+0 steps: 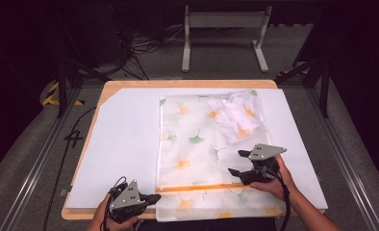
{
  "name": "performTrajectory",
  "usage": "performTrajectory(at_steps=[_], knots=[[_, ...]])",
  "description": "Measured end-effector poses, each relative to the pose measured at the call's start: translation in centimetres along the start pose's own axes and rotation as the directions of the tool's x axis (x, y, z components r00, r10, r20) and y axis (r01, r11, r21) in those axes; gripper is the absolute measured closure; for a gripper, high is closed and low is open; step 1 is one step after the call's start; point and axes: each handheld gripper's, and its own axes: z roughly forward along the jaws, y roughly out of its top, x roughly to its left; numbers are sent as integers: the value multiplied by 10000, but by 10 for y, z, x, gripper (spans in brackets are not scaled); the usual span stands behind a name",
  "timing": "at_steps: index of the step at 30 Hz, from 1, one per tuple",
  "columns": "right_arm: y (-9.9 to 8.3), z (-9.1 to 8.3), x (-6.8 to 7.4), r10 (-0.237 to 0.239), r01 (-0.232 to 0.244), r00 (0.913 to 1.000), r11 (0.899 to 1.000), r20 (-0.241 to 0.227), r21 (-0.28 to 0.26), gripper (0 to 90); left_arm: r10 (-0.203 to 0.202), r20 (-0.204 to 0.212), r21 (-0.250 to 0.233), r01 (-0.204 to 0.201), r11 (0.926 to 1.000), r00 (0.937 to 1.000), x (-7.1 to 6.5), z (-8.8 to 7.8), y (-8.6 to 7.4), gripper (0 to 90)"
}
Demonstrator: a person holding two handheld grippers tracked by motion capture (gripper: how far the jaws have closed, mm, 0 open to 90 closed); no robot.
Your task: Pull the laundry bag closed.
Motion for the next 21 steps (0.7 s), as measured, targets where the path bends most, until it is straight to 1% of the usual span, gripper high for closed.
performTrajectory(at_steps=[1,2,4,5,6,7,8,9,10,11,12,13,14,16,17,19,21], knots=[[2,3,2,-110,111,9999,9999,-107,34,286,43,3,70,-43,10000,10000,0,1,0,900],[3,6,4,-112,113,9997,9999,-236,45,290,34,93,86,-34,10000,10000,-1,2,-1,900],[7,16,9,-206,218,9982,9995,-566,213,293,11,124,125,-12,9999,9999,-1,3,-1,900],[10,23,13,-244,264,9963,9994,-818,233,313,-2,128,203,-1,9998,9999,-2,5,-1,900],[13,26,15,-303,328,9949,9992,-963,249,322,20,168,188,-23,9998,9999,-2,6,-1,900],[18,31,20,-472,511,9920,9982,-1171,303,329,26,170,226,-30,9997,9999,-3,7,-1,900],[22,35,24,-691,732,9898,9969,-1250,281,336,26,170,226,-30,9997,9999,-3,7,-1,900],[28,40,29,-844,909,9855,9952,-1473,376,343,46,233,264,-52,9996,9997,-3,8,-1,900],[31,43,32,-949,1029,9825,9938,-1605,420,347,106,268,378,-116,9992,9996,-5,11,-1,900],[35,48,36,-1189,1283,9789,9906,-1663,471,351,151,285,459,-164,9988,9995,-5,12,-2,898],[39,51,40,-1334,1436,9749,9886,-1780,457,360,151,285,459,-164,9988,9995,-5,12,-2,897],[43,55,43,-1353,1461,9714,9884,-1950,420,364,229,320,596,-247,9979,9992,-6,13,-2,895],[47,59,46,-1396,1519,9686,9874,-2055,452,368,240,247,776,-258,9967,9994,-6,16,-3,893],[52,64,51,-1506,1642,9633,9854,-2222,439,372,301,201,865,-318,9957,9993,-6,17,-3,897],[52,64,51,-1506,1642,9633,9854,-2222,439,372,301,201,865,-318,9957,9993,-6,17,-3,899],[58,71,57,-1646,1804,9558,9826,-2438,439,371,268,191,914,-284,9954,9995,-6,18,-4,900],[63,77,63,-1704,1918,9434,9802,-2845,490,371,274,144,988,-287,9947,9995,-6,18,-5,900]])
